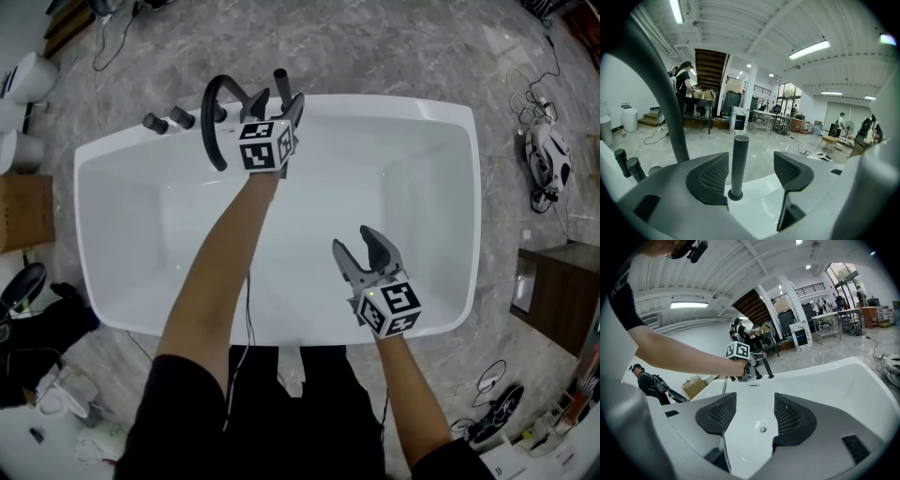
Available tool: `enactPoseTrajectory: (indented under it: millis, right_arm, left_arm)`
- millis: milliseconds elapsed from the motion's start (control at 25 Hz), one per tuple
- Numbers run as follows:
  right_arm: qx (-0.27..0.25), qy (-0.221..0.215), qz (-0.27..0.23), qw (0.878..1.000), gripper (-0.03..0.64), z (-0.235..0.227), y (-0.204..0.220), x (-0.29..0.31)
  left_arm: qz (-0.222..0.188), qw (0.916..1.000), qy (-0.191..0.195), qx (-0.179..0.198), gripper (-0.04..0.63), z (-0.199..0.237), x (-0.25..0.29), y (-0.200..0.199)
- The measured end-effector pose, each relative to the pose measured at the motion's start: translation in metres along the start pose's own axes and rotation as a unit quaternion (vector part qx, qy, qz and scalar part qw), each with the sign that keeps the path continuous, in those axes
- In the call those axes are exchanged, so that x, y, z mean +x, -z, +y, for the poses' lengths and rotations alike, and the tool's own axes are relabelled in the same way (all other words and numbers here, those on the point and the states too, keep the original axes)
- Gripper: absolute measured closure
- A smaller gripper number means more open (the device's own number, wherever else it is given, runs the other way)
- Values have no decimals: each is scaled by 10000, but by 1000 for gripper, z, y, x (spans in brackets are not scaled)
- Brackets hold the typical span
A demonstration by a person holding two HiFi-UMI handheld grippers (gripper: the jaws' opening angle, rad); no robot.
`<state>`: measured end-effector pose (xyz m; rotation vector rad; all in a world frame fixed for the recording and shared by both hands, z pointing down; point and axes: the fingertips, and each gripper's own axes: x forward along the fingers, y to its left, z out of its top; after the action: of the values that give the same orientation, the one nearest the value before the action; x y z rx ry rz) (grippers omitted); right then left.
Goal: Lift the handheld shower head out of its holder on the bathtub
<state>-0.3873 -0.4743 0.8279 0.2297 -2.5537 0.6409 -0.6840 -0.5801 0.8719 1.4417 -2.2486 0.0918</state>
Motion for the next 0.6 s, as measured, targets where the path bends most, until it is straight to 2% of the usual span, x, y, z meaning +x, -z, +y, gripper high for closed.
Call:
enactPoseTrajectory:
  millis: [120, 280, 440, 600]
  right_arm:
    - [-123, -27, -28, 9999, 397, 3, 0, -1]
    - [-99, -28, 27, 9999, 397, 1, 6, -2]
    - [-148, -53, 143, 9998, 397, 4, 11, -7]
    - [-157, -11, 175, 9997, 397, -1, 13, -17]
  left_arm:
    - [37, 9999, 48, 120, 318, -3, 10, -1]
    - [7, 10000, -17, -16, 318, 3, 21, -6]
    - [231, 9989, 108, 395, 318, 3, 31, -4]
    - [413, 9986, 6, 345, 318, 7, 42, -5]
